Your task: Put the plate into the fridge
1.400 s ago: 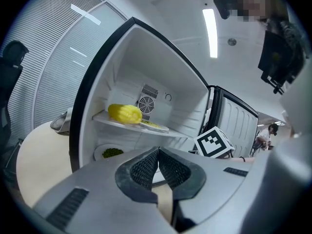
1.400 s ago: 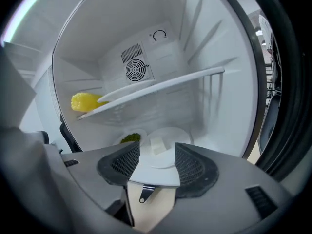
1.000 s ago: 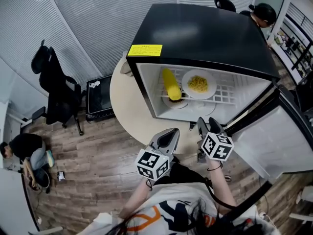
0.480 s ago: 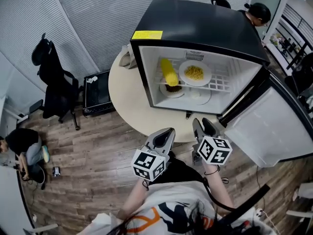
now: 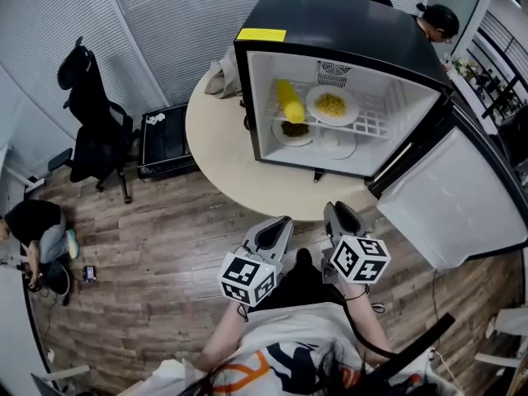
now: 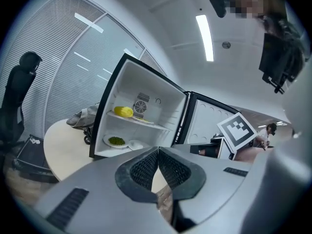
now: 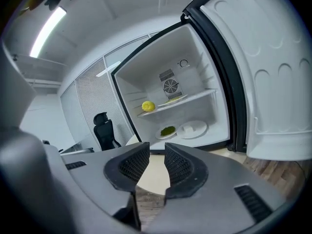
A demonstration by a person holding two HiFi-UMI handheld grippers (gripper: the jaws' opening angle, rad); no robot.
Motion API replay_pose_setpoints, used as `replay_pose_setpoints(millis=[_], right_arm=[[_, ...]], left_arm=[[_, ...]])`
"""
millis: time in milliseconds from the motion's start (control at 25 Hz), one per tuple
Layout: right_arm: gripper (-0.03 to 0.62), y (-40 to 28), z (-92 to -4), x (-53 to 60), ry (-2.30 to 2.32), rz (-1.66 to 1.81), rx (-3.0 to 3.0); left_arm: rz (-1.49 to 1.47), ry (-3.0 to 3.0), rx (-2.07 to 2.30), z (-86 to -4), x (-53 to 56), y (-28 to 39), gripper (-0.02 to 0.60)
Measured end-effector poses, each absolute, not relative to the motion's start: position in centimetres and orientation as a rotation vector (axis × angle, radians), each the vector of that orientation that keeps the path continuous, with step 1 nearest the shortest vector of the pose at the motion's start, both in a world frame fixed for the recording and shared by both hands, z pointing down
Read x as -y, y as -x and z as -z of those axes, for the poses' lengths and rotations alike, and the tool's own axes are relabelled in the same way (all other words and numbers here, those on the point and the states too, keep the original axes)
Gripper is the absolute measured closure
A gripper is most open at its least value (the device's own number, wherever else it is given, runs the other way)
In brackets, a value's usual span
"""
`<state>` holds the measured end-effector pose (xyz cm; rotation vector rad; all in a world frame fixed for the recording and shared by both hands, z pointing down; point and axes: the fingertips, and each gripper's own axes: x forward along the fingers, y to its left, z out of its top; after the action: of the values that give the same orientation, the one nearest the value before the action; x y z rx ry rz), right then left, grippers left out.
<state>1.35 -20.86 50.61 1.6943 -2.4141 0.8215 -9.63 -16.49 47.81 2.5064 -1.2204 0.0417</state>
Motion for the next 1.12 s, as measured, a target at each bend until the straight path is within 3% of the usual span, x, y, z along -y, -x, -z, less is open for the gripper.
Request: replay_pose_setpoints(millis=[480,1120], right_arm=[[0.493,-1.5,-50.5,18.2,-1.607,-0.819,2.427],[0.523,-6.3,-50.4,11.4,-1.44,-0.847,2.505]], left_arm=[[-0.012,-2.496,1.283,-46.9,16.2,9.2,0.569],[-0.056,-2.448,1.364,-46.7,9.4,2.8,0.569]])
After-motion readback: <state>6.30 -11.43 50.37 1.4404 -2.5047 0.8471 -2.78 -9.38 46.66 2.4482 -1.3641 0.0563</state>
